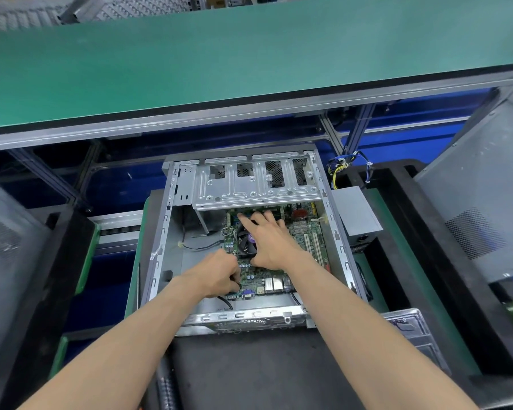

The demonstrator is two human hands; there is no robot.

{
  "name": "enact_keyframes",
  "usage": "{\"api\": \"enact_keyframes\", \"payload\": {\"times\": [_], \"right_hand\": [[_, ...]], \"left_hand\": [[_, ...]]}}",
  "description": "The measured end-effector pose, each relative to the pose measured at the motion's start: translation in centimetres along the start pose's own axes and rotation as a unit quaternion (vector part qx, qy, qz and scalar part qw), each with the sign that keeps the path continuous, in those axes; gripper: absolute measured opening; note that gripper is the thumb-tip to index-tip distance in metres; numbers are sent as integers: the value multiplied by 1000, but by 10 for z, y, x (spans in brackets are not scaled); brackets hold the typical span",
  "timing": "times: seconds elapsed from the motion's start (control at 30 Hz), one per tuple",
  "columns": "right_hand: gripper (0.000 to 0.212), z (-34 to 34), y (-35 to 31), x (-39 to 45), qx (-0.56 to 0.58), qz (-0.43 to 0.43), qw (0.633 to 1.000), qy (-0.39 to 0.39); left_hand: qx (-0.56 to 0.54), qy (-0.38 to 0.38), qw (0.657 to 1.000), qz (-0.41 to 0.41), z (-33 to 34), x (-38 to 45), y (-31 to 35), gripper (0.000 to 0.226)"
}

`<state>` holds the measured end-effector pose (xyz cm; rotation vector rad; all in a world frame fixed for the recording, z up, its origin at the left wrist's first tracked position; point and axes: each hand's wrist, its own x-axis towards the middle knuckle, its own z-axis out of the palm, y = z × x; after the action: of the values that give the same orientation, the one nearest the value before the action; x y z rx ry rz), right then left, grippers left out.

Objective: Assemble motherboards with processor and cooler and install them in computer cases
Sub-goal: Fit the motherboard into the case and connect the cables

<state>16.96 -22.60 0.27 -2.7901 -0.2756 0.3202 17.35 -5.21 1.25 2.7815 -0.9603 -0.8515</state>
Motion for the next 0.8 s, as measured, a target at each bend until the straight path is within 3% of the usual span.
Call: {"api": "enact_keyframes", "payload": {"times": [0.8], "right_hand": [[104,-2,-3,-2,-4,2,1000,-1]], "left_hand": [[-78,19,997,12,-1,4,0,6]]}}
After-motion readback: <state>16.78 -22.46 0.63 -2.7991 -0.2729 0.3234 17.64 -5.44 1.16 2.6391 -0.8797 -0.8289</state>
